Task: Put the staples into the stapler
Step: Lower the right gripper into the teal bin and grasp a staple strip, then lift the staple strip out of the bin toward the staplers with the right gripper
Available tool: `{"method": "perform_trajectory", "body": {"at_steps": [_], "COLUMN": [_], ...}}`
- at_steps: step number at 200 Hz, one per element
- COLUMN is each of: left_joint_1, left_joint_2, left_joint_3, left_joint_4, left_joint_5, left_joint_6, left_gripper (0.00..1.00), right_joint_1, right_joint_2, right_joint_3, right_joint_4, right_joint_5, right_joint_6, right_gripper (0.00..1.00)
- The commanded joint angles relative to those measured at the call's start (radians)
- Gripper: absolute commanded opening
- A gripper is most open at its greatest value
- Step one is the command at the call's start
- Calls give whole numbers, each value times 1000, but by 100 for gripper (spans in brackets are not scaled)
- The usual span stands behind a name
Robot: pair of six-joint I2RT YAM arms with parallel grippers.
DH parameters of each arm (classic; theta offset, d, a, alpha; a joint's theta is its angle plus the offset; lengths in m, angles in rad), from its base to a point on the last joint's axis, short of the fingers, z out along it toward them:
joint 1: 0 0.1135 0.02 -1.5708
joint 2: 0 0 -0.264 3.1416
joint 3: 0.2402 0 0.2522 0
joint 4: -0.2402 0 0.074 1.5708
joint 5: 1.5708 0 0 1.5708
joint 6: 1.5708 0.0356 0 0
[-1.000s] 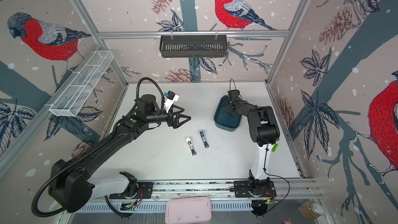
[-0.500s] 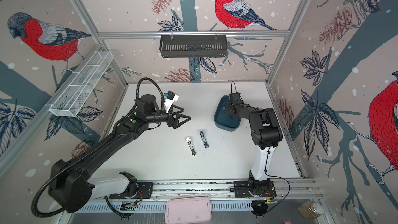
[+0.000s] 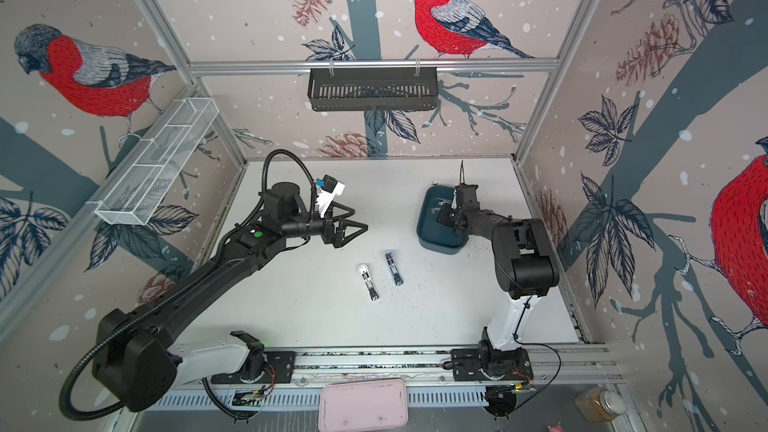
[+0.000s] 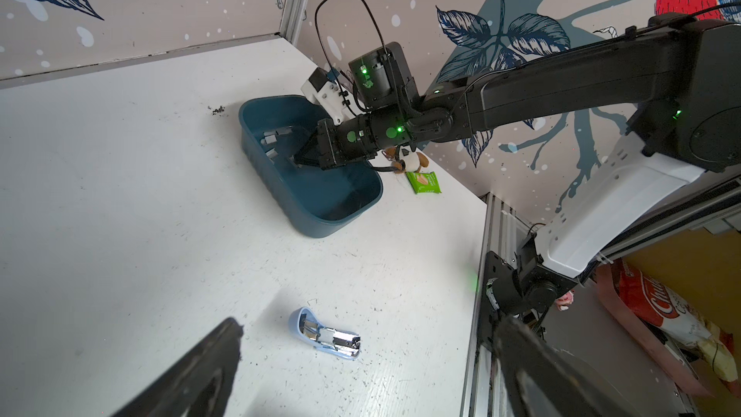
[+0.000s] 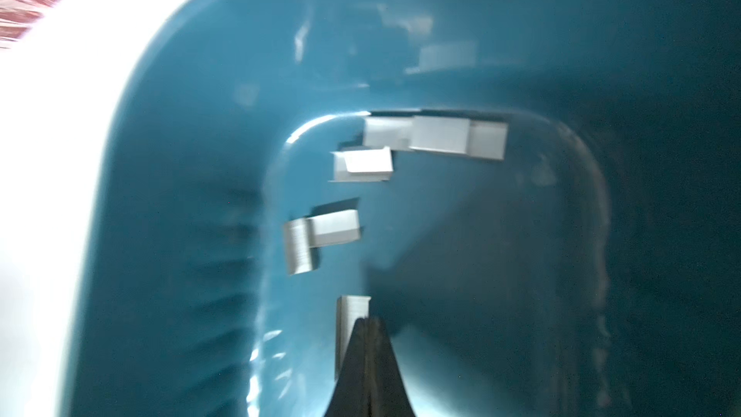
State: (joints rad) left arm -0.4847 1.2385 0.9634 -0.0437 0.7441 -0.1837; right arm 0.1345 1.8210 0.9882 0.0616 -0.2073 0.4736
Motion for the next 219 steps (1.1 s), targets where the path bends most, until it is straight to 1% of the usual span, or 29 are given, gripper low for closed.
{"method": "perform_trajectory", "body": {"at_steps": [1,36,76,108,139,166,192,201,211,219], "left_joint_1": [1,2,14,45,106,153,161,162,163,165], "left_joint_2": [-2,-4,1,-5,-28,-47,-93,-117,-146,-174], "left_joint_3": [8,9,17,29,21,21,25,15,5,-10], "left_joint_4": [23,22,13,-7,16,12,-18,-30,-70,-95], "left_joint_5": [14,7,-2,-37,-45,-62,-134,-172,-240,-266], "left_joint_6": [12,10,-13,-26,-59,-74,-79,-83,-93,-99], "left_gripper": [99,99,99,99,99,99,99,99,99,99], "right_joint_1": [-1,4,43,103,208,302,408,444,479,507], "right_joint_2": [-30,-86,-180,-252,-300,-318,-313,-308,-299,-288], "right_joint_3": [-14,-51,-104,-125,-109,-93,-61,-54,-48,-45], "right_joint_4": [47,57,34,6,-26,-22,-26,-26,-21,-10], "right_joint_5": [-35,-46,14,60,121,133,174,187,199,201], "right_joint_6": [-14,-21,-38,-39,-26,16,42,55,72,83], "right_gripper": [3,3,2,2,2,2,2,2,2,2]}}
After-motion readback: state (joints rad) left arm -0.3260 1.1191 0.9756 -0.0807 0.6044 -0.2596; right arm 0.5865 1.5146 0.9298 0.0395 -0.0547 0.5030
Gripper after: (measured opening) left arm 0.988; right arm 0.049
